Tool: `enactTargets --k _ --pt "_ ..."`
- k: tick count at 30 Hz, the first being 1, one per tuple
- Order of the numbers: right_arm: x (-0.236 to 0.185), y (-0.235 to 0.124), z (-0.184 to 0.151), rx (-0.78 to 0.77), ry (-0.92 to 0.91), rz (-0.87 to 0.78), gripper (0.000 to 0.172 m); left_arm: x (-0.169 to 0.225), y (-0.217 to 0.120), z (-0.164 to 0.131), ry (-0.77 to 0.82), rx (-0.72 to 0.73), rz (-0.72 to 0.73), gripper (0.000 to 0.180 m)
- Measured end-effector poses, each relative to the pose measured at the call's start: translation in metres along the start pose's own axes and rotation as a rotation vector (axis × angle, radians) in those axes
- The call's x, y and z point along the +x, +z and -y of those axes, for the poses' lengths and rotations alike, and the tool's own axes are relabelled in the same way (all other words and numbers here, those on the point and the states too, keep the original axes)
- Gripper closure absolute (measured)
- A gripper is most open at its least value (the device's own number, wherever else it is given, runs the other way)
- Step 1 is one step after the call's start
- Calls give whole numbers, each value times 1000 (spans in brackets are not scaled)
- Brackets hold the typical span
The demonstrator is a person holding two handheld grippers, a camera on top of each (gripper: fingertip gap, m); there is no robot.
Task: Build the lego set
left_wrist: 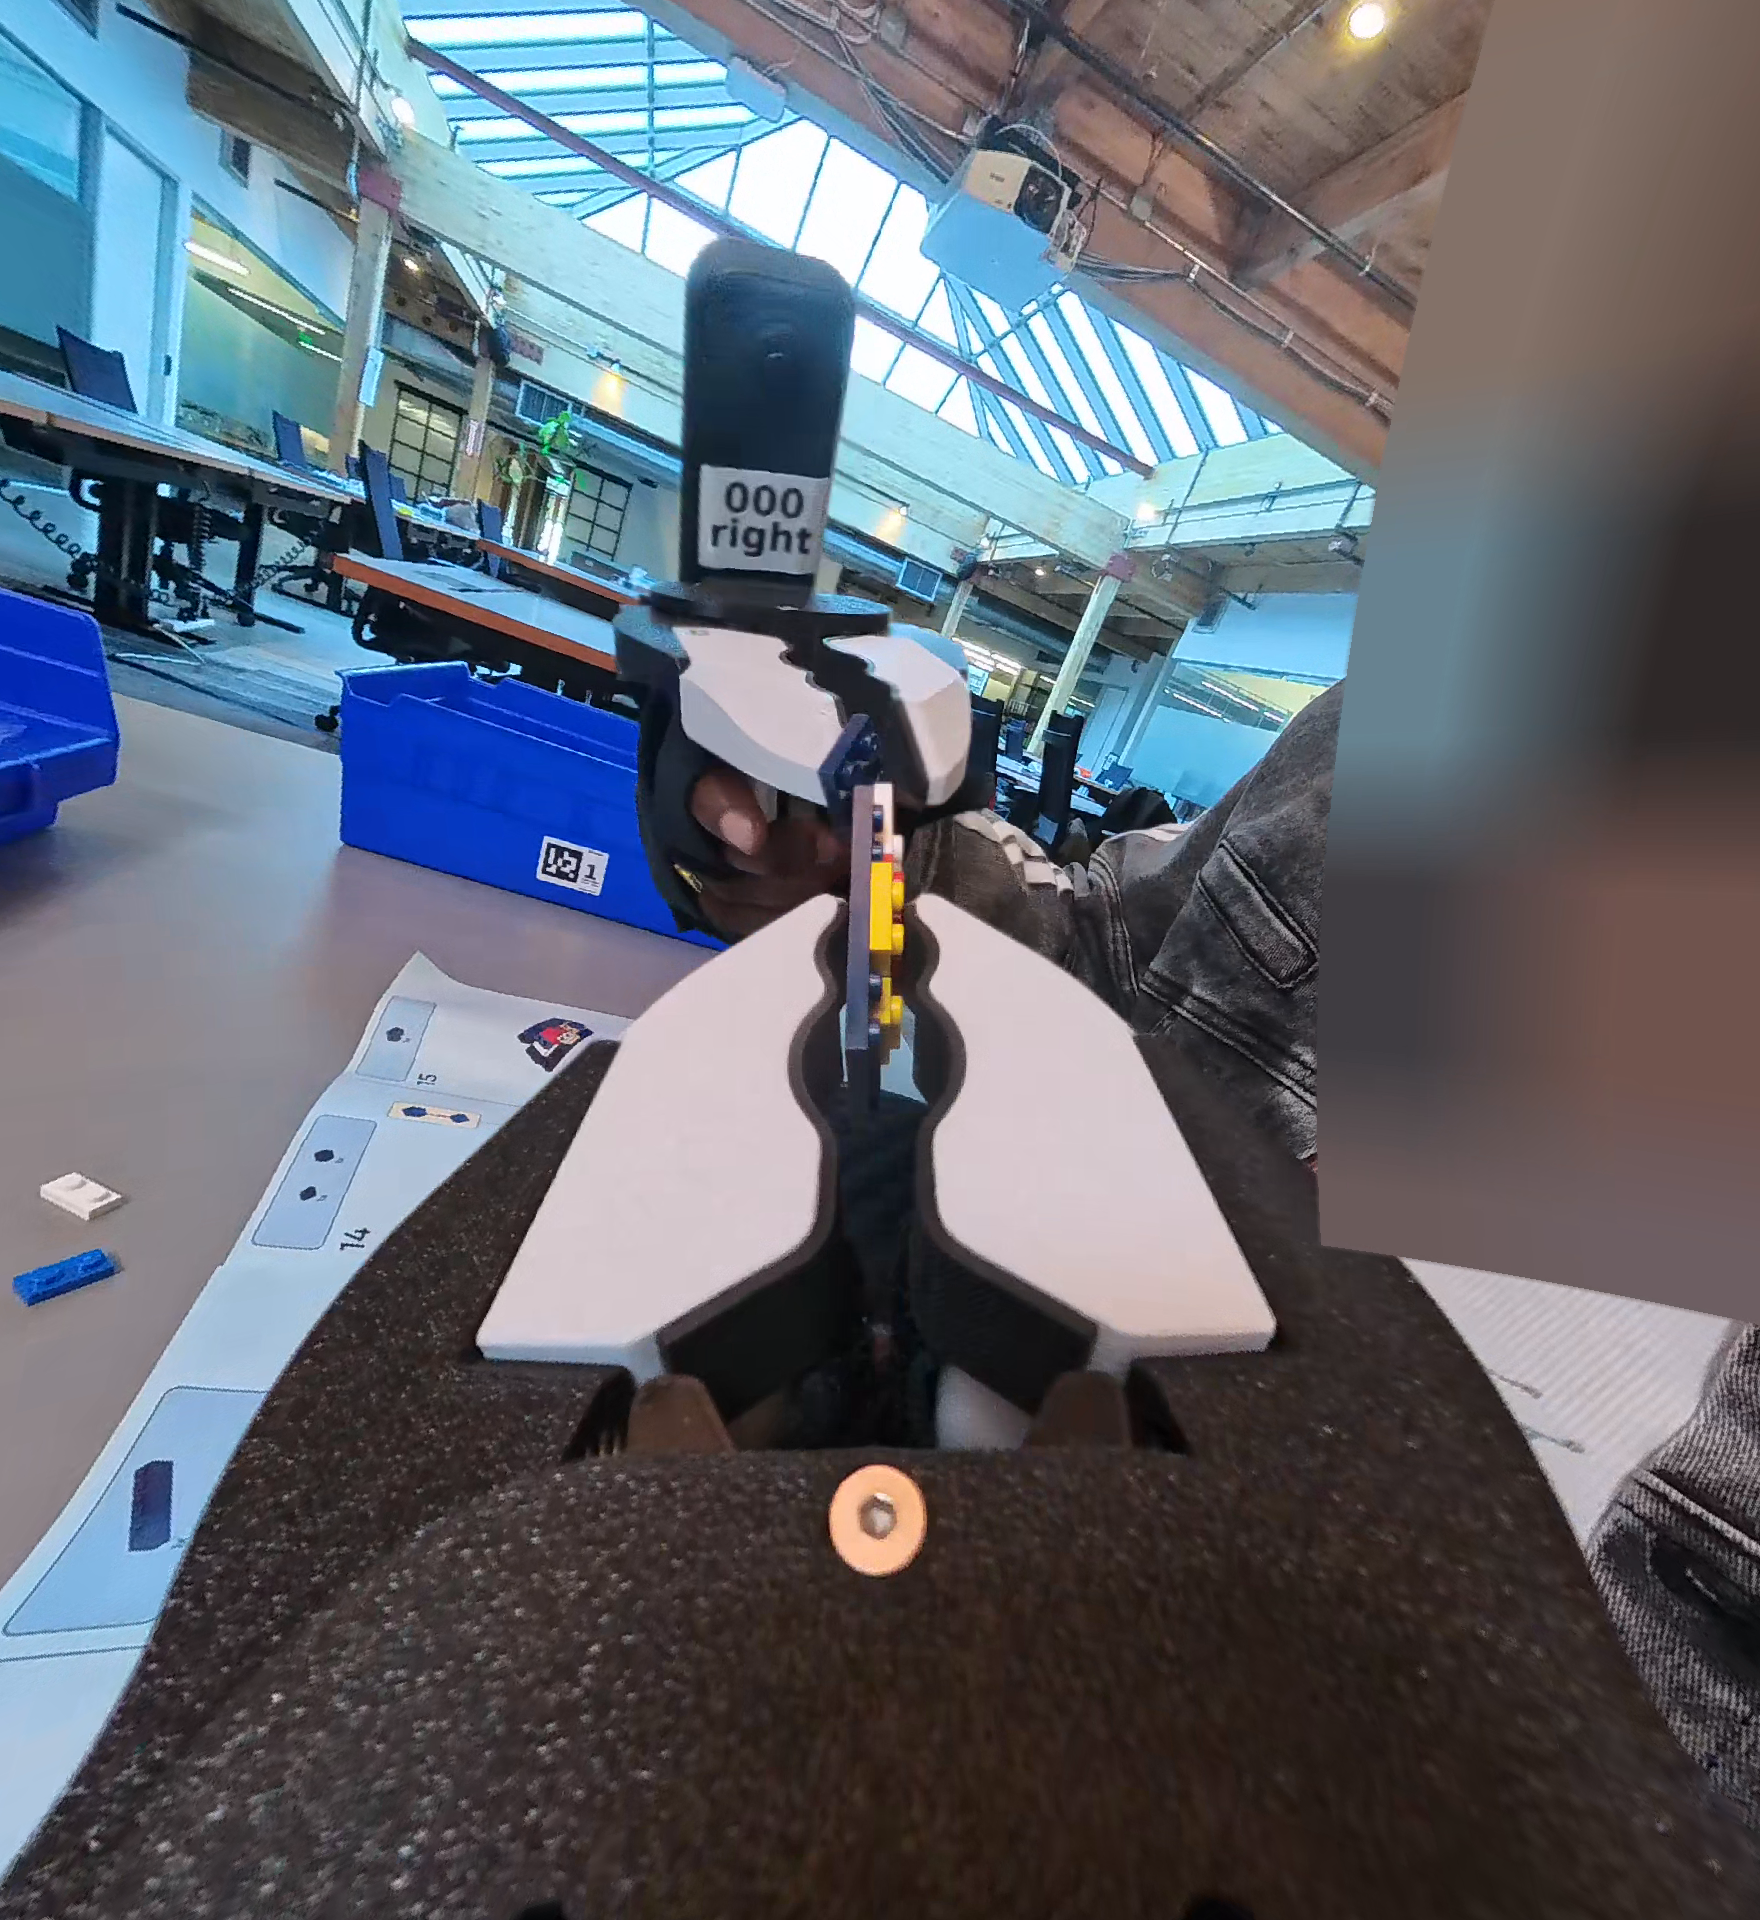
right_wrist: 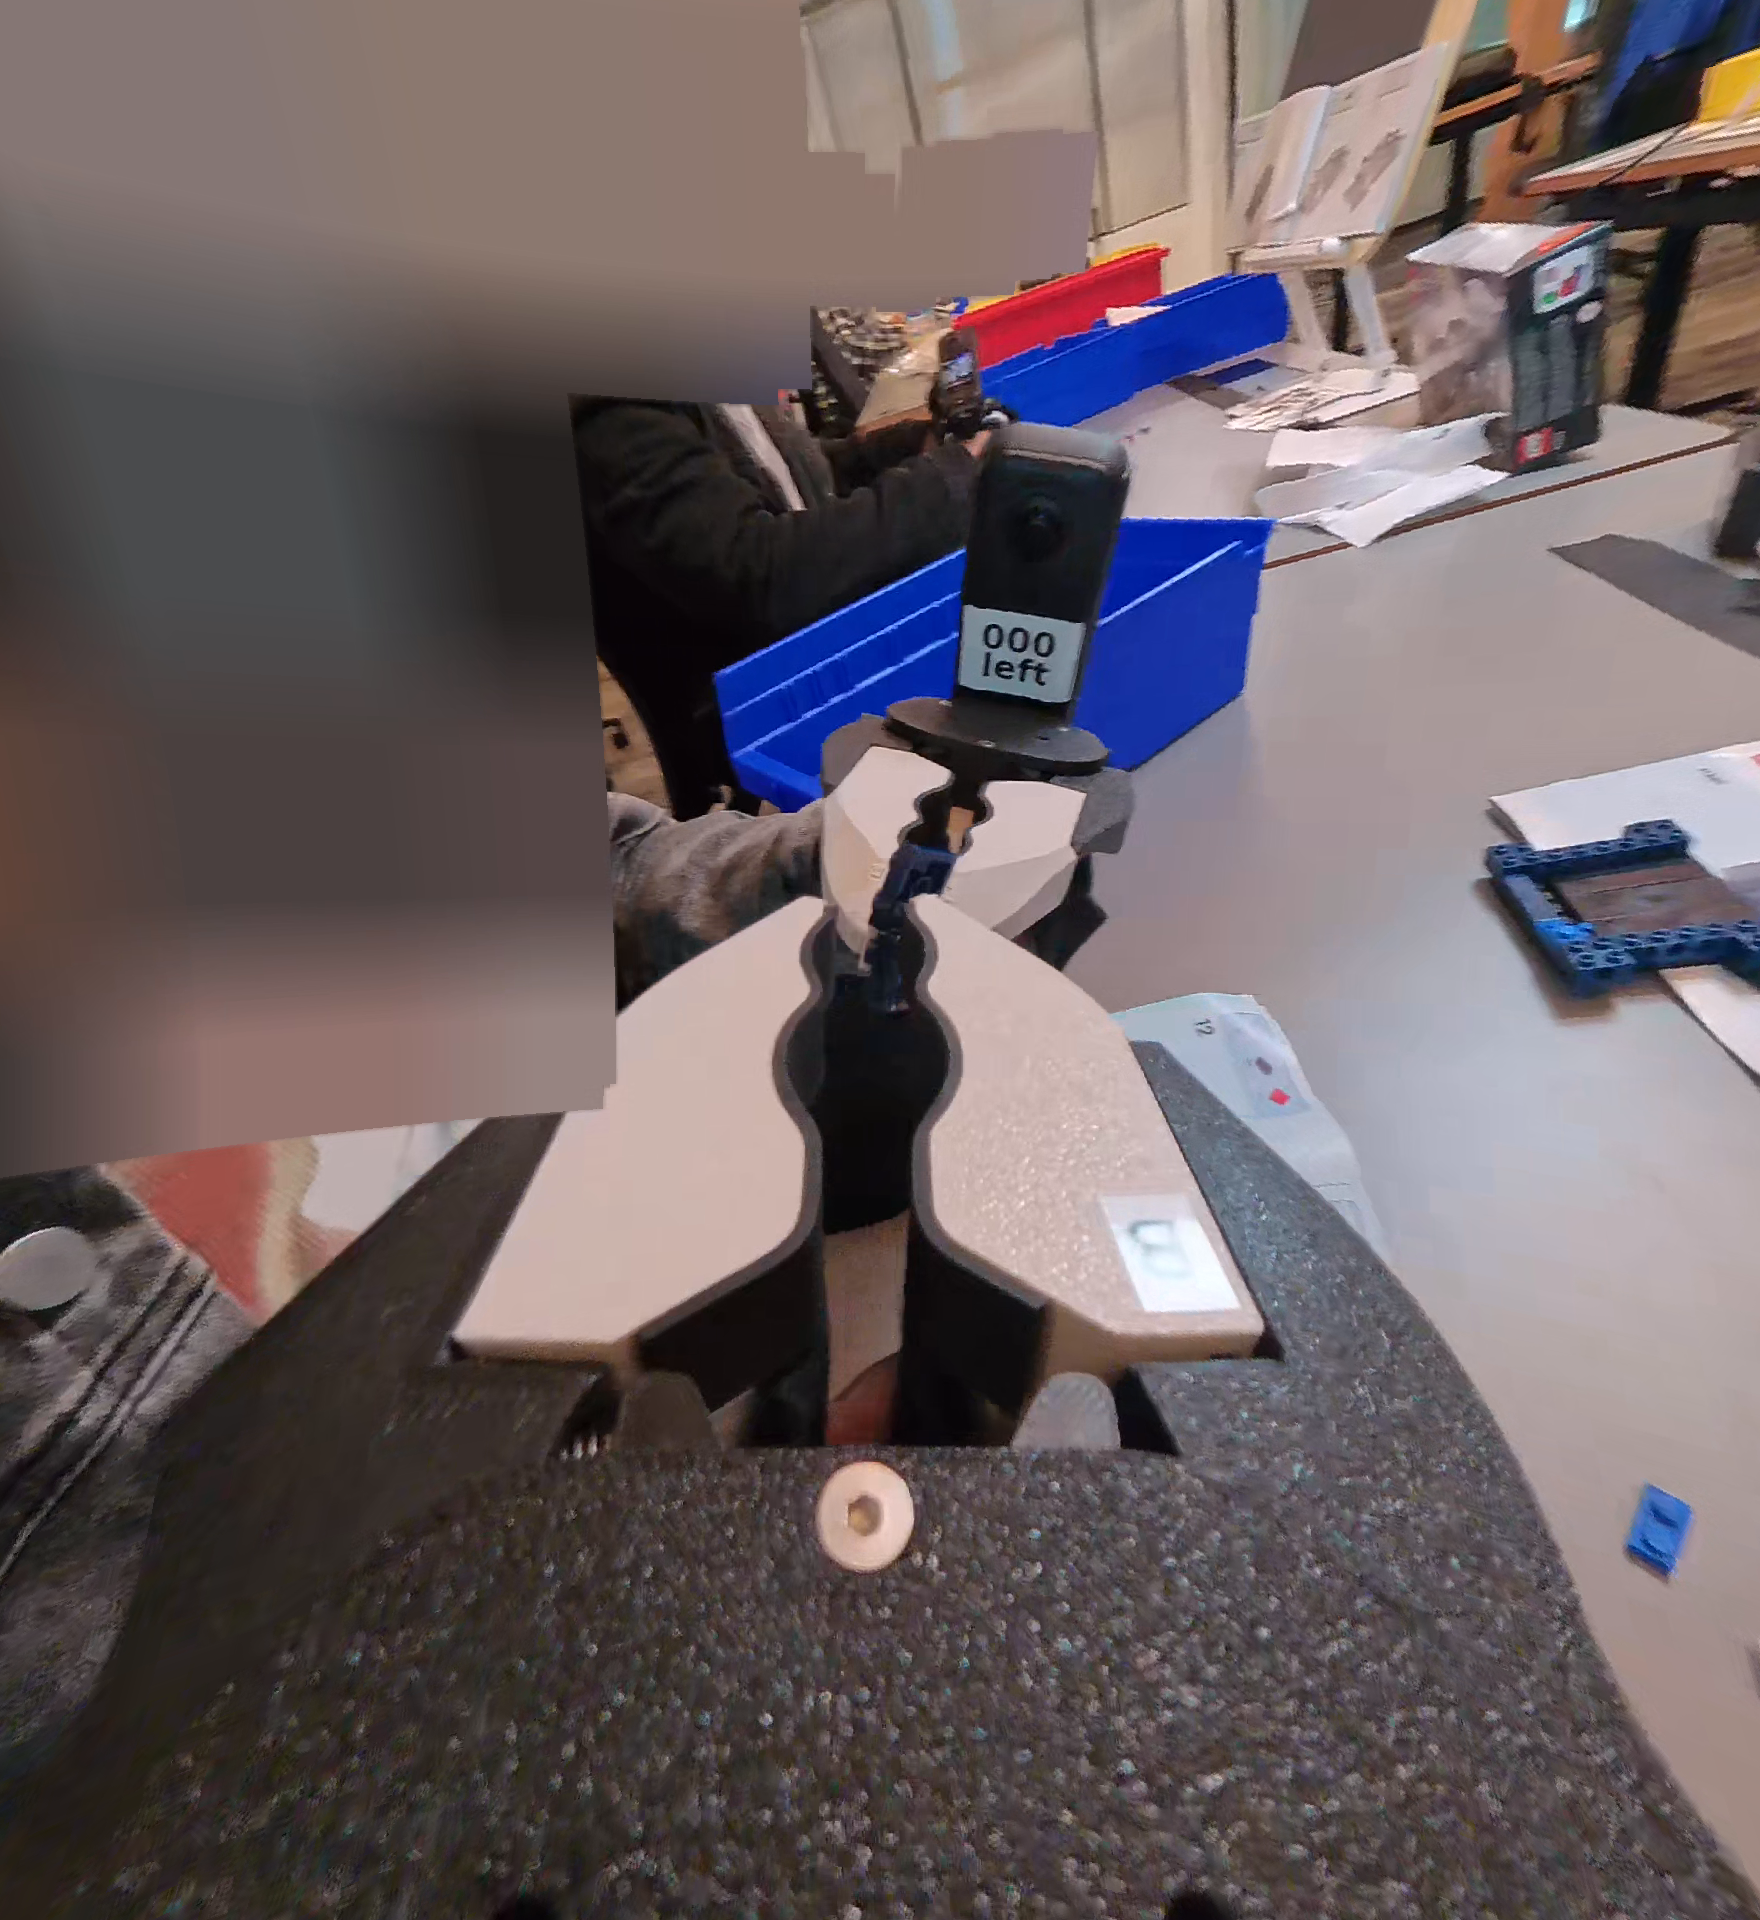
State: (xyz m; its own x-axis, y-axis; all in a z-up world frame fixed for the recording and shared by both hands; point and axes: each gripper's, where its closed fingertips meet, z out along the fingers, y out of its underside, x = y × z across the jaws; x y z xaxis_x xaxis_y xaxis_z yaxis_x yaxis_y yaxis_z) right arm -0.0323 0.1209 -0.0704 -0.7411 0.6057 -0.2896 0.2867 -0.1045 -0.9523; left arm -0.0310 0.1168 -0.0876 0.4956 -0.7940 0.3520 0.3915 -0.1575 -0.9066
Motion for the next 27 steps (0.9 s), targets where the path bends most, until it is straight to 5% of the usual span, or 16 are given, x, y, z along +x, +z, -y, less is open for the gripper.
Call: enactTargets --k 15,27 --pt "-3 0 -7 -110 -247 9 166 4 2 -7 -47 -30 -49 172" --pt "-20 1 -5 -62 -185 119 157 17 5 -4 93 -17 -90 172"
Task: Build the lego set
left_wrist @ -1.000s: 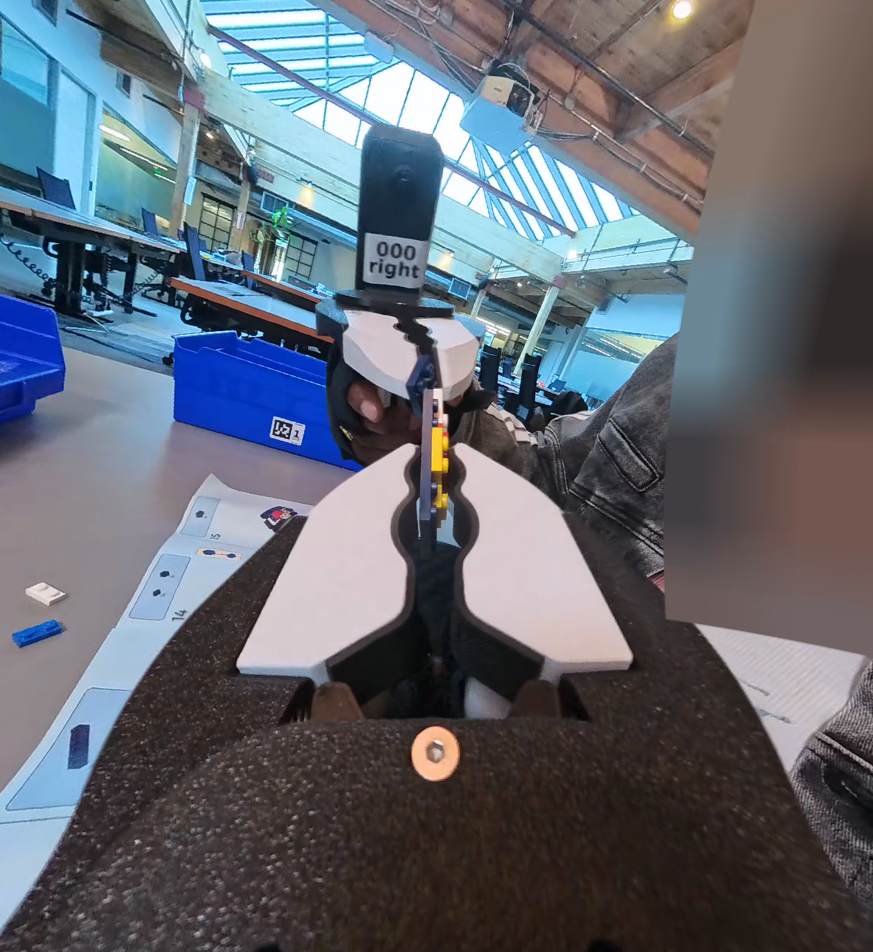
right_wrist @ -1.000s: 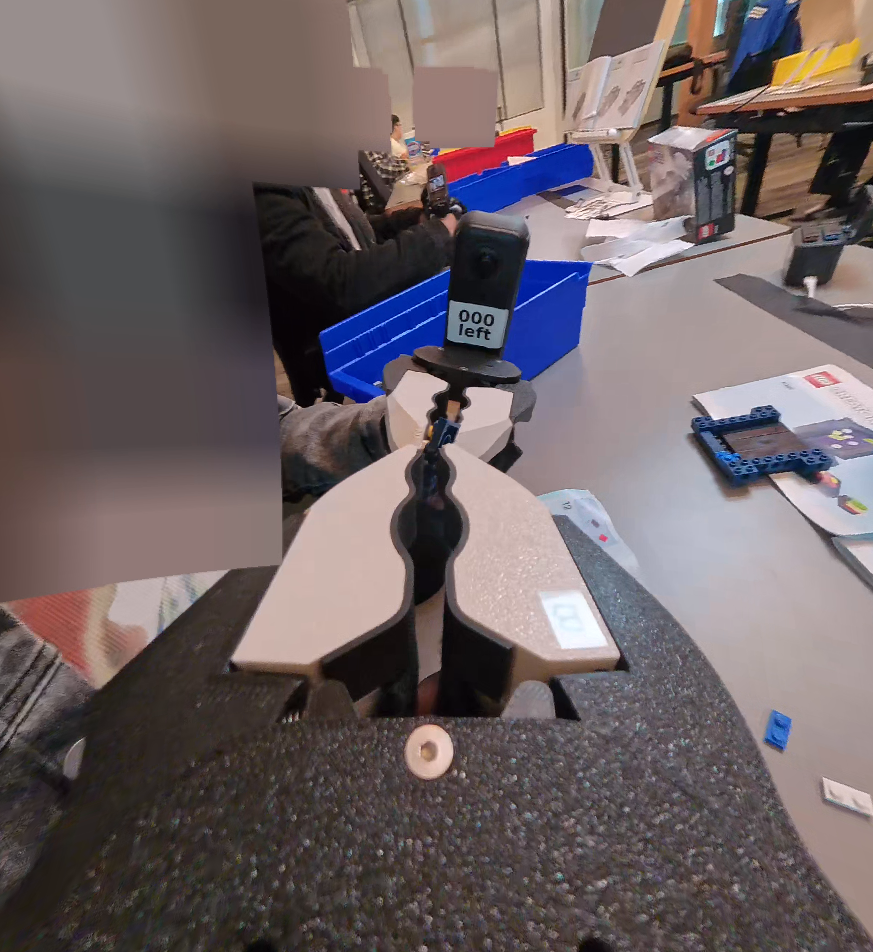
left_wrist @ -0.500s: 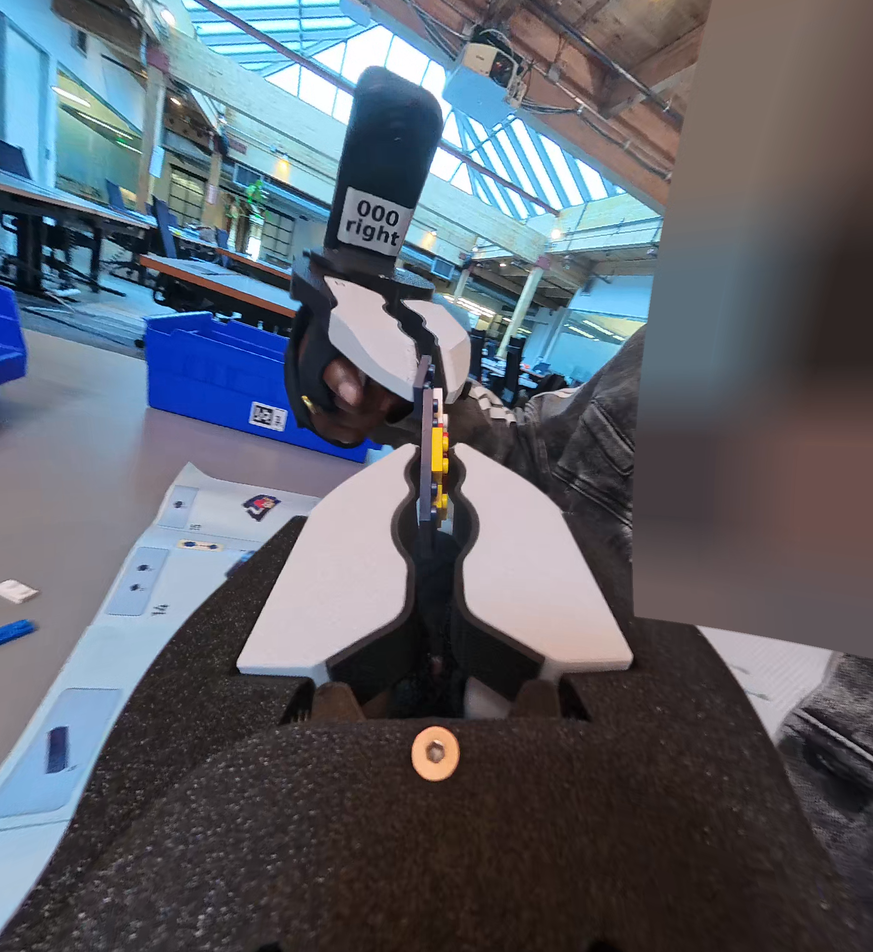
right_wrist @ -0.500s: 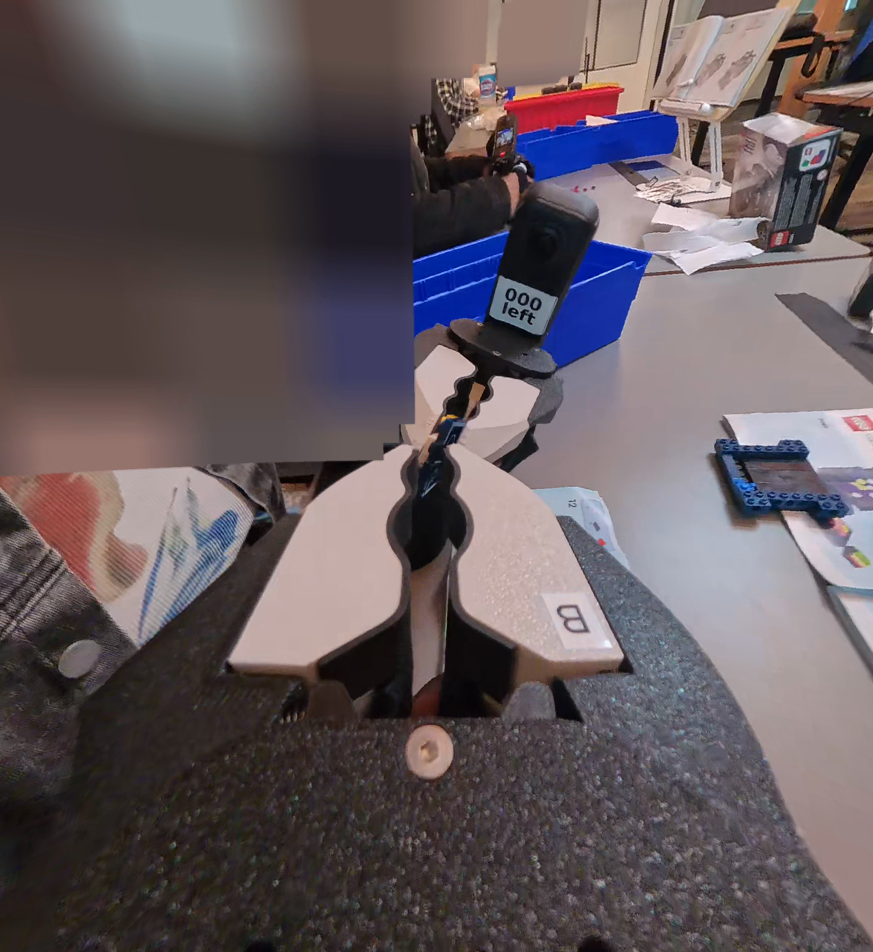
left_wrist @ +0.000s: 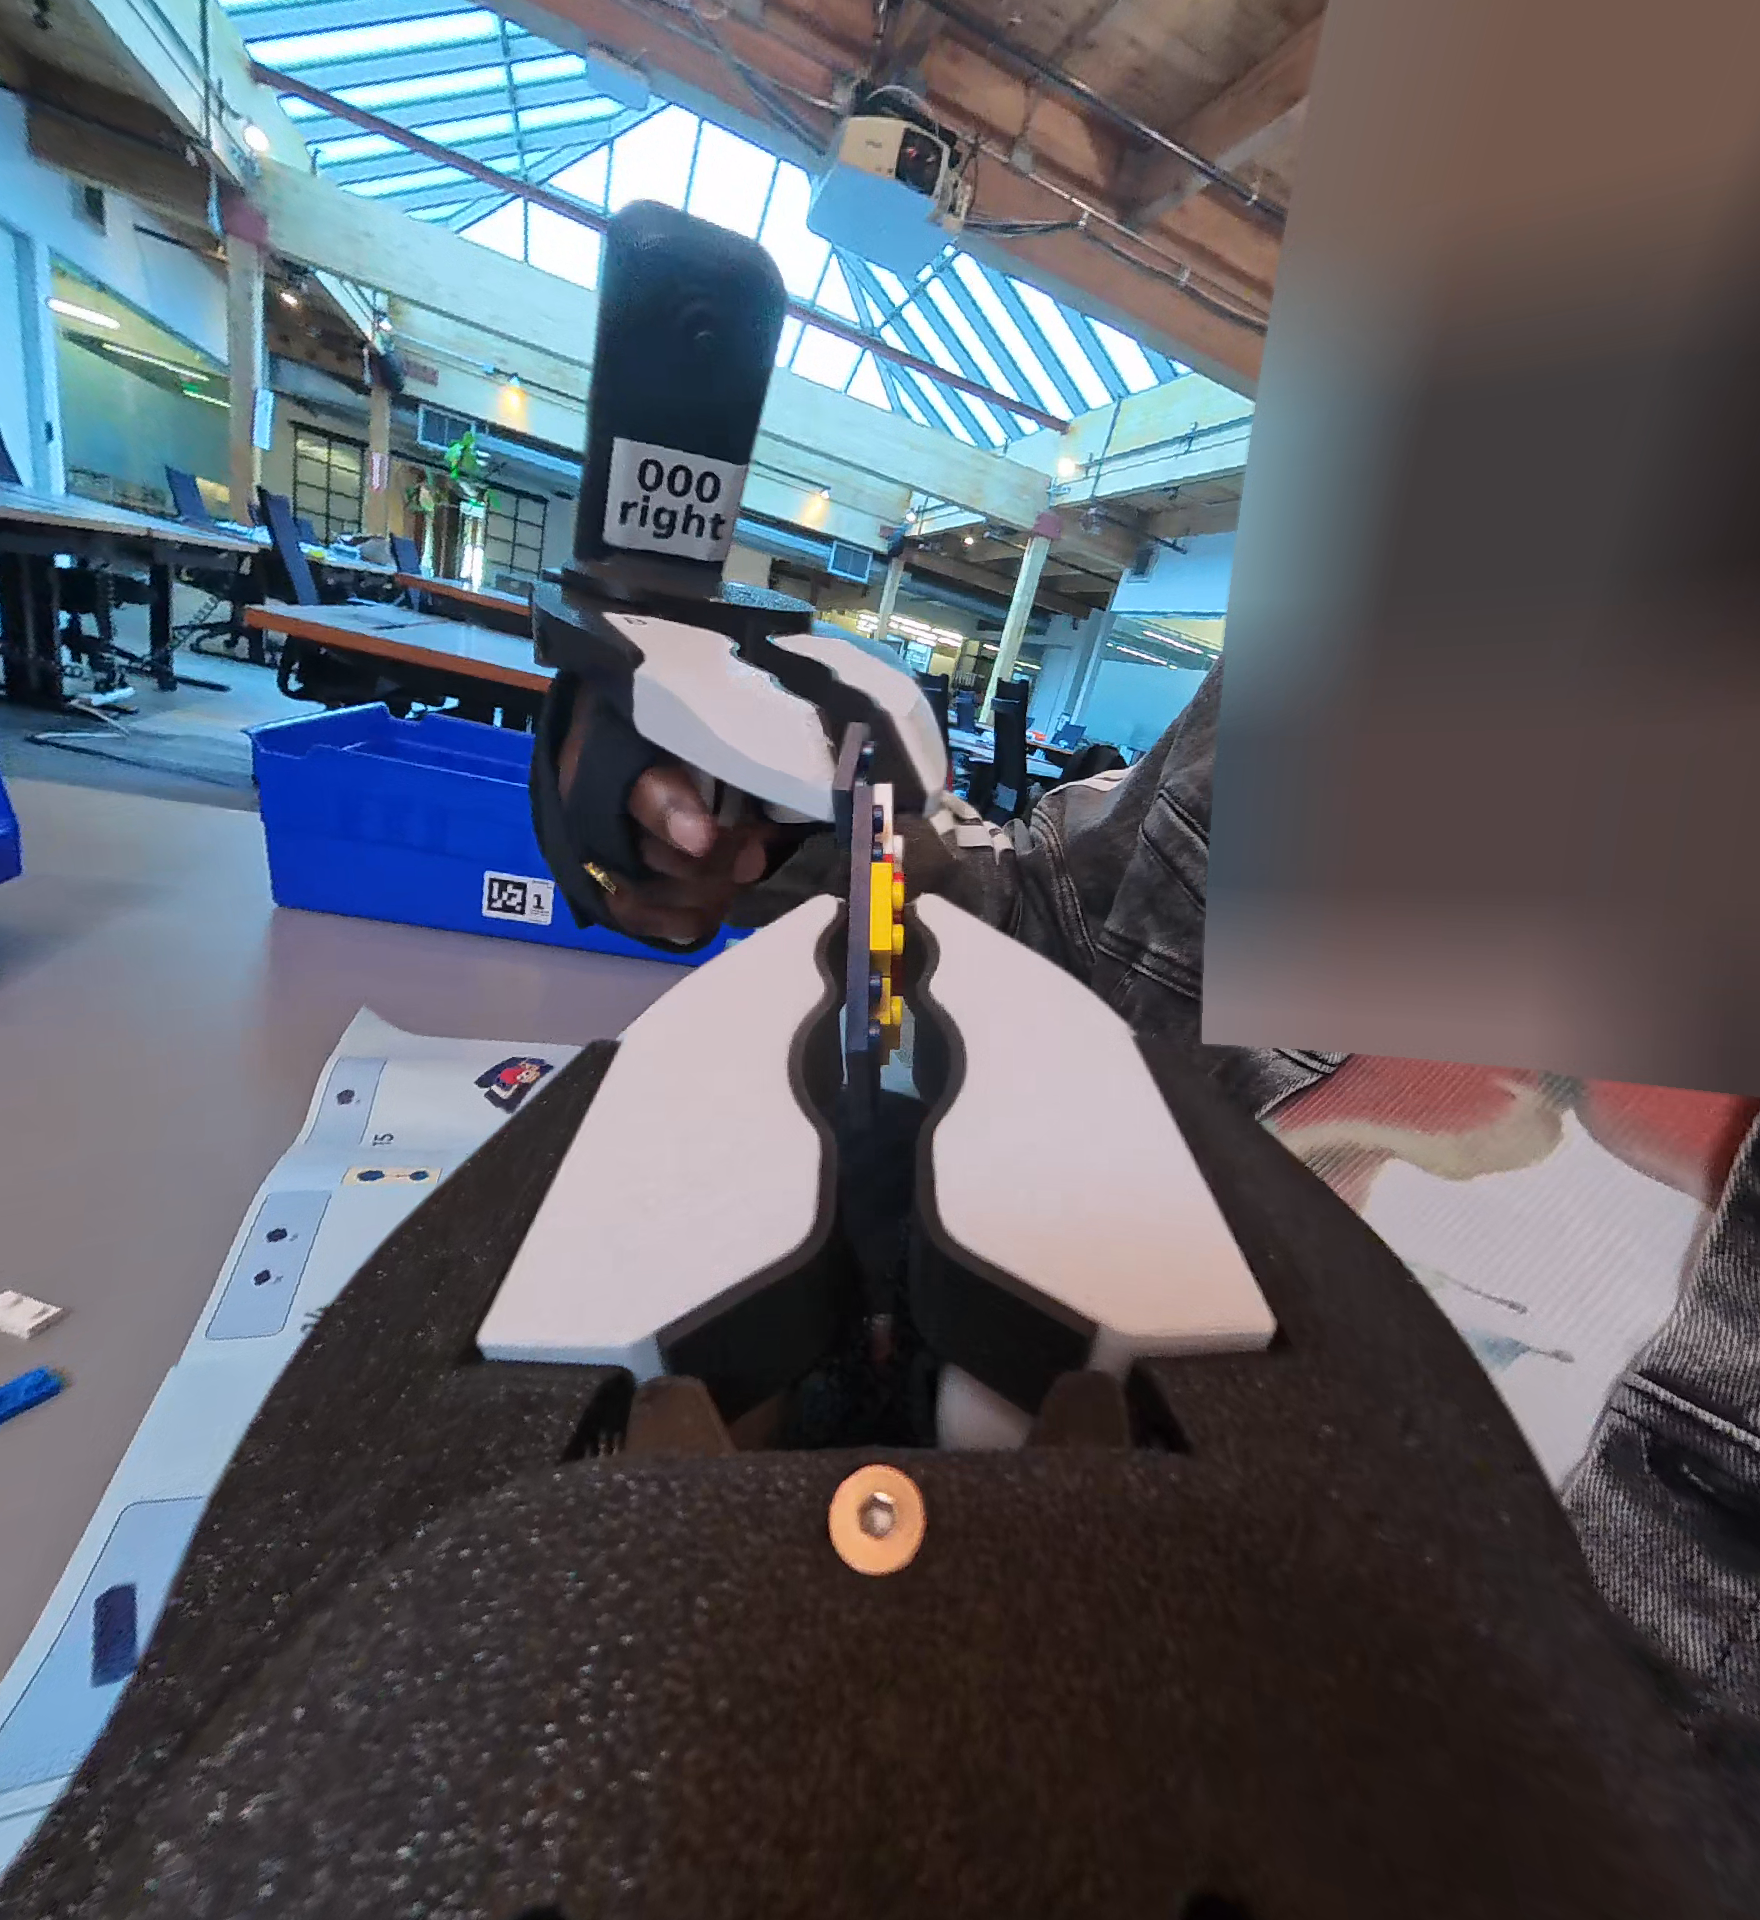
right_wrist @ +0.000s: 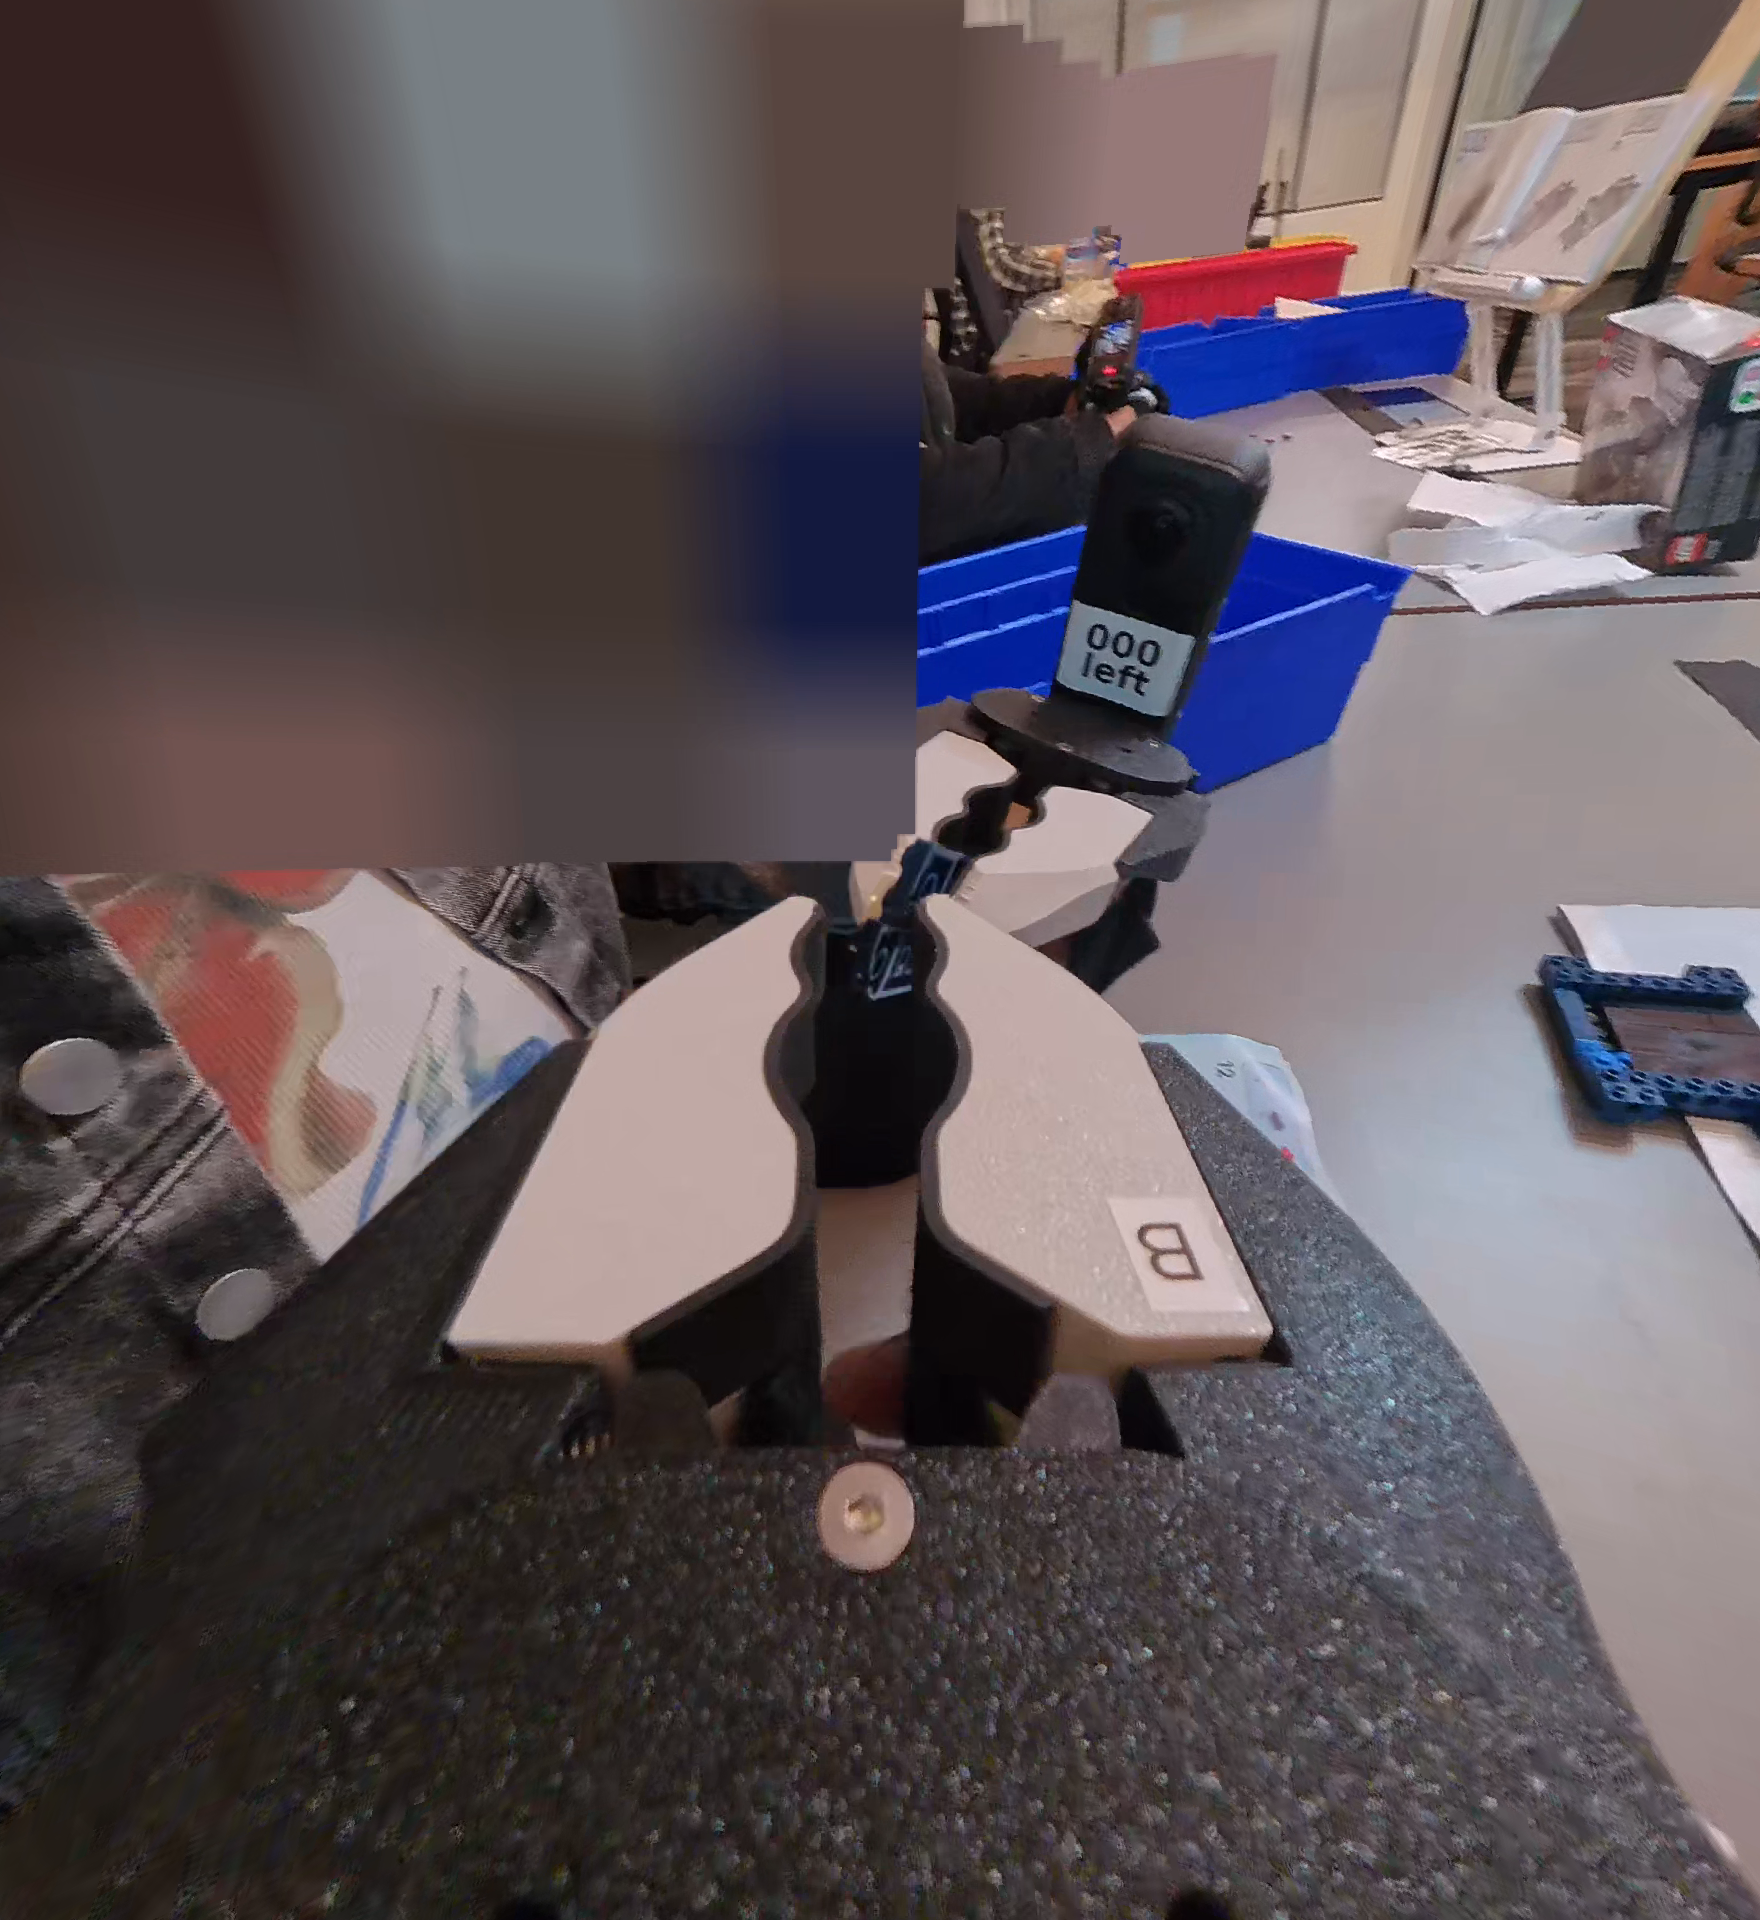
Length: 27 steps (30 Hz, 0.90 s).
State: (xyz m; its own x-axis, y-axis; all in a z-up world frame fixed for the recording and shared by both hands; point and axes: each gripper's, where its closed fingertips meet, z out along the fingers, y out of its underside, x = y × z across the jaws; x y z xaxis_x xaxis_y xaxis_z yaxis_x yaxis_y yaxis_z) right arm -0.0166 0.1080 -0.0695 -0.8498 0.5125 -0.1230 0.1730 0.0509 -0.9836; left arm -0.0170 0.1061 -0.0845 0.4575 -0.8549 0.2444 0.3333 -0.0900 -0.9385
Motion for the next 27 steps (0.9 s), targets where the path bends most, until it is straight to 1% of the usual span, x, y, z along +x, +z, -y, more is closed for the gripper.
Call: enactTargets --k 3,6,8,9,12,14,15,18,21,27 --pt "-2 1 2 14 -4 26 157 2 0 1 20 3 -3 172" --pt "-3 3 4 6 -42 40 159 4 0 3 121 1 14 172" --pt "-7 6 5 -36 -138 32 161 8 0 4 272 -22 39 173" --pt "-9 7 6 -61 -218 20 163 10 0 4 373 -35 58 173" --pt "-20 12 7 -148 -456 2 164 19 1 5 692 -64 114 172" --pt "-27 14 9 -192 -599 5 164 25 3 6 839 -68 135 172" --pt "-30 15 8 -214 -661 8 164 27 4 6 883 -73 138 173" --pt "-36 15 6 -282 -793 28 164 30 6 4 941 -99 131 172" --pt "-41 16 5 -323 -873 58 165 34 8 2 983 -108 119 172" --pt "-41 16 4 -357 -883 68 165 34 8 2 985 -115 120 172"
